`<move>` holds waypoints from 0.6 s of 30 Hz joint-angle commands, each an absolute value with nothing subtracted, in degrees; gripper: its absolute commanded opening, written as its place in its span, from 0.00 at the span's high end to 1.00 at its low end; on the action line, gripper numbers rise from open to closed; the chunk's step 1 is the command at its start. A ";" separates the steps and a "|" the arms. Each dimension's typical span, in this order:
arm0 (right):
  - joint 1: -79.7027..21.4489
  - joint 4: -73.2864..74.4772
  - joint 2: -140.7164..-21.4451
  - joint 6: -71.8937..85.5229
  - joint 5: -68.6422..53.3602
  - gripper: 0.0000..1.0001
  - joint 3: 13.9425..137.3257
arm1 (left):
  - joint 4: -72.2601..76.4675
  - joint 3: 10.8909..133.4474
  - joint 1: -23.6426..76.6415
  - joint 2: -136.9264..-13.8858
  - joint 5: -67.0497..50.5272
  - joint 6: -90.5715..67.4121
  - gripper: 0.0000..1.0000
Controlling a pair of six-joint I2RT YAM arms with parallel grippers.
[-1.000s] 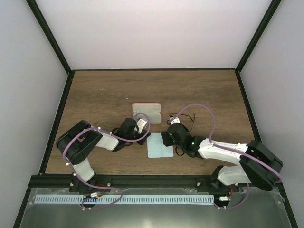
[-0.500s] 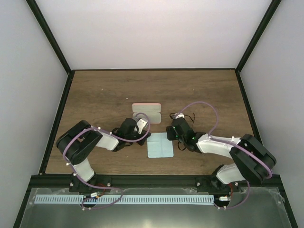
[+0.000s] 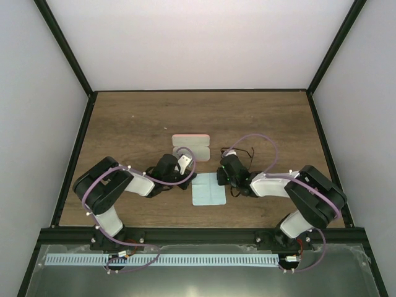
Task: Organize the sunglasses
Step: Fold the glasses cleaning cloth at the center of the board.
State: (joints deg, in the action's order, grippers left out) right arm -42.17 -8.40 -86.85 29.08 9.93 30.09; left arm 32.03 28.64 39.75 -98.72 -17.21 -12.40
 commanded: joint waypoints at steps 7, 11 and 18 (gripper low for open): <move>-41.75 -8.94 -89.20 28.41 7.82 0.78 31.81 | 32.01 27.69 39.62 -98.63 -17.76 -12.48 0.96; -41.75 -8.26 -87.01 28.73 7.82 0.80 31.02 | 31.99 27.94 39.62 -98.66 -17.84 -12.47 0.96; -41.82 -8.12 -86.25 28.79 7.33 0.81 30.08 | 31.89 27.79 39.63 -98.45 -17.93 -12.74 0.96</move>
